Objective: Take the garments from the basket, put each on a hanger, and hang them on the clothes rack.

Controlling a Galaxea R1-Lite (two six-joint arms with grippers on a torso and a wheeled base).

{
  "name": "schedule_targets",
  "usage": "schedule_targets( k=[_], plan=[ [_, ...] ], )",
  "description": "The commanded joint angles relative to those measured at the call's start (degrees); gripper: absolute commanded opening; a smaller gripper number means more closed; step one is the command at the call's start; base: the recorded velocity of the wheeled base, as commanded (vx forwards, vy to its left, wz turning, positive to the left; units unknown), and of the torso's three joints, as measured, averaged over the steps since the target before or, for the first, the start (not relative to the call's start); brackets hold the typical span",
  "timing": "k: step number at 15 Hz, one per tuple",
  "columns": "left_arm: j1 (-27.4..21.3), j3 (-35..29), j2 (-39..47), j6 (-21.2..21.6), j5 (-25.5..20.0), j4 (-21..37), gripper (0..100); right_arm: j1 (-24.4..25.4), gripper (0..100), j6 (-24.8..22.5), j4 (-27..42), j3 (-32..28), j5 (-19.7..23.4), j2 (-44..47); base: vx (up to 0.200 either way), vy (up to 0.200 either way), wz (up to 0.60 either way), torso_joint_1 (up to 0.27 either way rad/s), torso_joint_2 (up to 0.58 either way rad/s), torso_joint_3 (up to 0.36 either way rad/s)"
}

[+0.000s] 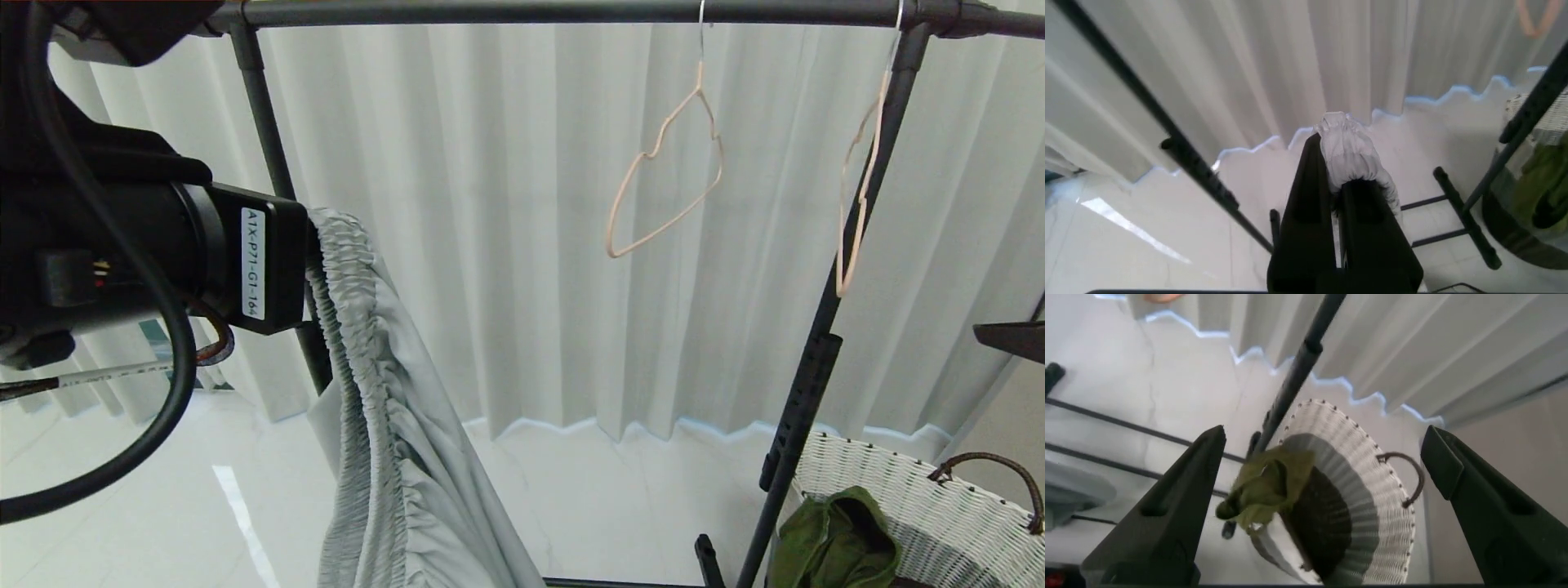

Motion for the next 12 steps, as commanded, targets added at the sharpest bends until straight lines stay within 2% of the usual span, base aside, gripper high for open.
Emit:
schedule_targets(
  k=[1,2,5,12],
  plan=[
    [0.0,0.1,0.0,0.0,0.1,0.0,0,0.0,100,0.0,-0.1,0.0,-0.5,0.1,0.0,0.2,0.0,0.002,0.0,-0.007],
    [0.0,0.2,0.0,-0.1,0.1,0.0,0,0.0,100,-0.1,-0.1,0.0,-1.1,0.1,0.0,0.2,0.0,-0.007,0.0,-0.002],
    [0.0,0.8,-0.1,-0.1,0.1,0.0,0,0.0,100,-0.1,-0.1,0.0,-3.3,0.0,0.0,0.0,0.0,0.0,0.0,0.0],
    [0.0,0.9,0.0,0.0,0.3,0.0,0,-2.0,100,0.8,-0.2,0.0,-3.0,-0.4,0.0,0.0,0.0,0.005,-0.02,-0.013]
  ],
)
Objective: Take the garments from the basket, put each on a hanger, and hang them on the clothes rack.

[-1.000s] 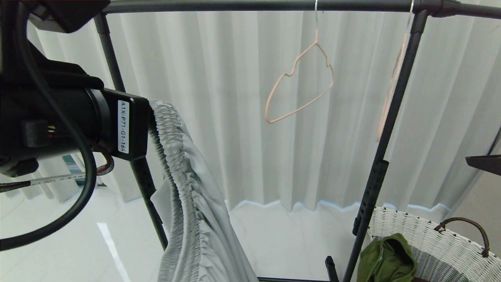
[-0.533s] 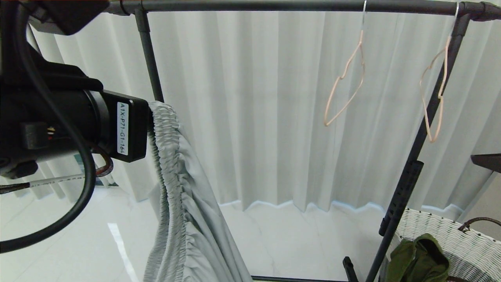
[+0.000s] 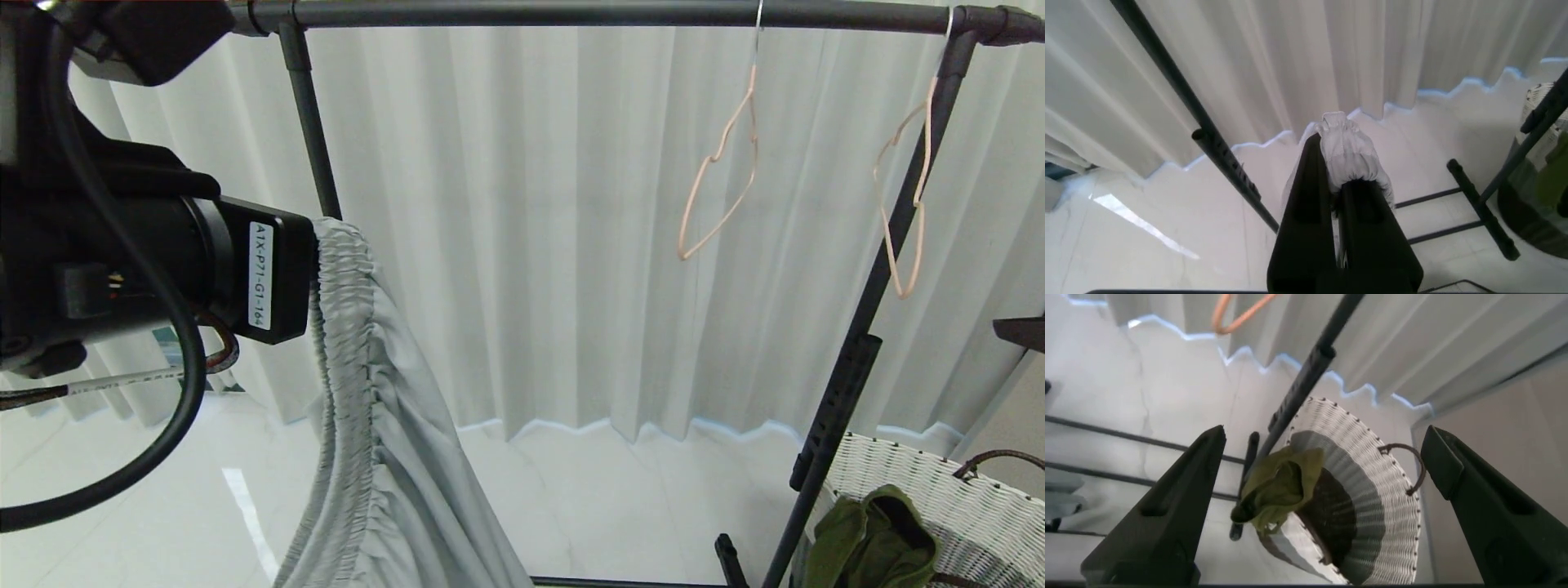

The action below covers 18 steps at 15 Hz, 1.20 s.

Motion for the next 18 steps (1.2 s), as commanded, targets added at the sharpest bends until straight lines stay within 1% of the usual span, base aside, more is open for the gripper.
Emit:
schedule_targets(
  k=[1,5,11,13,16,18],
  plan=[
    [0.0,0.0,0.0,0.0,0.0,0.0,0,-0.6,100,0.1,0.0,0.0,0.1,-0.2,0.0,0.0,0.0,0.046,-0.27,-0.212],
    [0.0,0.0,0.0,0.1,0.0,0.0,0,-0.9,100,2.1,0.0,0.0,0.1,-0.2,0.0,0.0,0.0,0.093,-0.4,-0.303],
    [0.1,0.6,0.1,0.0,0.0,0.1,0,-2.8,100,2.3,-0.1,1.4,0.0,-0.2,0.0,0.0,0.0,0.148,-0.46,-0.315],
    [0.9,0.9,0.3,0.0,0.1,0.1,0,-2.8,100,2.3,-0.6,1.6,-0.2,-0.2,0.0,0.0,0.0,0.156,-0.44,-0.273],
    [1.3,0.8,0.4,0.0,0.1,0.0,0,-2.8,100,2.0,-2.1,1.6,0.1,-0.1,0.0,0.0,0.0,0.056,-0.14,-0.087],
    [1.3,0.8,0.3,0.0,0.0,0.0,0,-2.8,100,1.8,-2.1,1.6,0.0,-0.1,0.2,0.0,0.0,0.014,-0.03,-0.019]
  ],
)
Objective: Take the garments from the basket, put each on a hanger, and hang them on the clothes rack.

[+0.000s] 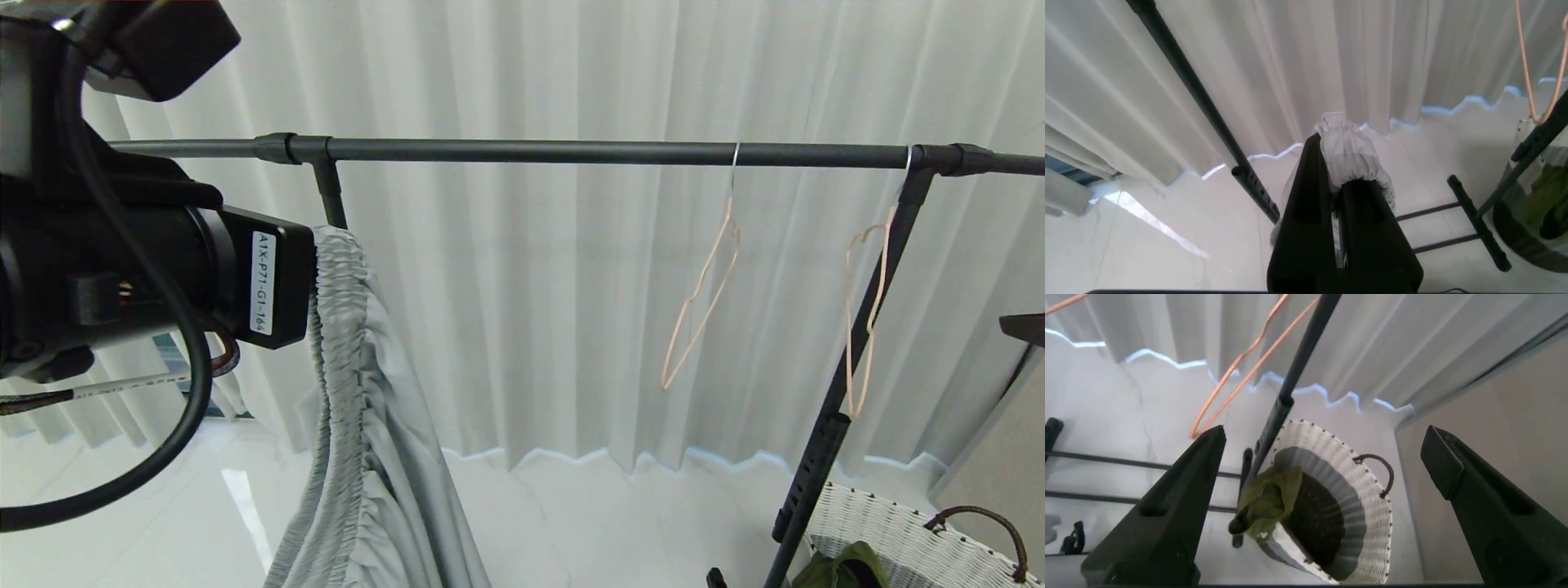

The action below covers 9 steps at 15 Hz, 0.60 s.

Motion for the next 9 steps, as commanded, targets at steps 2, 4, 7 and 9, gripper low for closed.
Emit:
schedule_targets(
  k=[2,4,7,9],
  plan=[
    [0.0,0.0,0.1,0.0,0.1,0.1,0,-0.1,100,0.0,0.0,0.0,0.0,0.1,0.2,0.0,0.0,0.002,-0.01,0.002],
    [0.0,0.1,-0.1,0.0,0.1,0.0,0,-0.6,100,0.0,0.0,0.5,0.1,0.1,0.2,0.0,0.0,0.014,0.01,-0.002],
    [0.0,0.2,-0.2,0.0,0.1,0.0,0,-1.0,100,0.4,-1.5,4.4,0.3,0.6,0.0,0.0,0.0,0.0,0.0,0.0],
    [0.0,0.2,-0.3,0.0,0.1,0.0,0,-2.4,100,0.7,-4.4,6.6,0.7,2.7,0.0,0.0,0.0,0.0,0.0,0.0]
  ],
)
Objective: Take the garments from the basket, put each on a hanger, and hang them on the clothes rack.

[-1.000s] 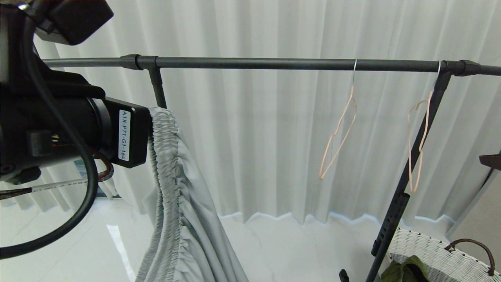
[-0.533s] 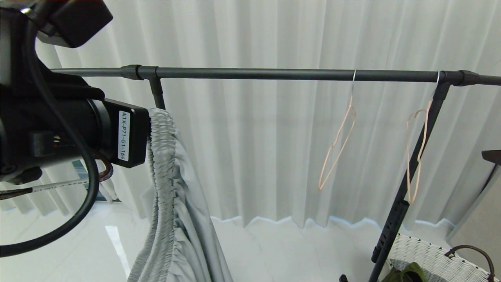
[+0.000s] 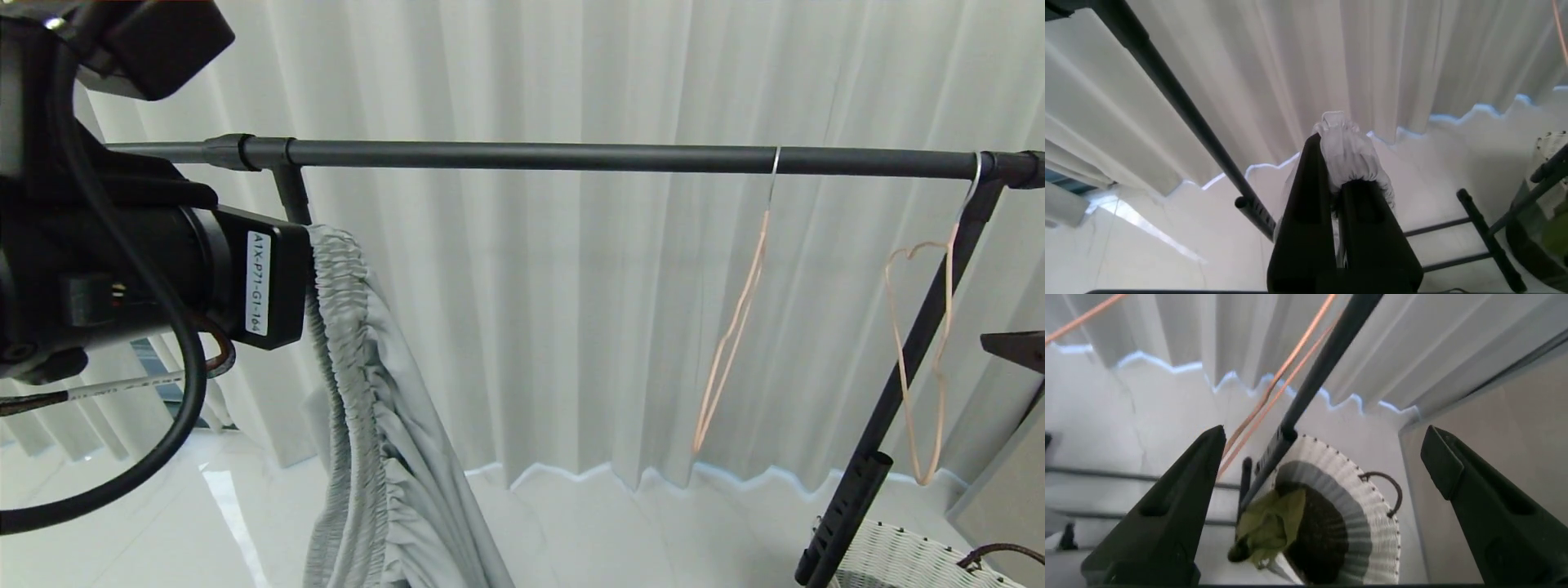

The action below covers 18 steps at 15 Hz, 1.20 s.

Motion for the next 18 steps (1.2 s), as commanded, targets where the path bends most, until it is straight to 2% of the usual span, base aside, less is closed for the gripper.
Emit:
schedule_targets(
  k=[1,7,10,18],
  plan=[
    [0.1,0.0,-0.1,0.0,0.1,0.0,0,-1.2,100,2.2,-3.1,2.4,0.1,4.5,0.0,0.0,0.0,0.0,0.0,0.0],
    [0.2,1.7,-1.1,-0.1,1.3,0.0,0,-2.7,100,17.2,-4.0,0.5,-0.2,14.0,0.0,0.0,0.0,0.0,0.0,0.0],
    [0.2,2.0,-1.1,-0.2,1.2,0.0,0,-3.9,100,19.2,-3.3,0.9,-0.2,14.0,0.0,0.0,0.0,0.0,0.0,0.0],
    [0.2,3.0,-1.0,-0.2,1.2,0.0,0,-7.1,100,19.3,-1.7,0.9,-0.2,13.8,0.0,0.0,0.0,0.0,0.0,0.0]
  ],
)
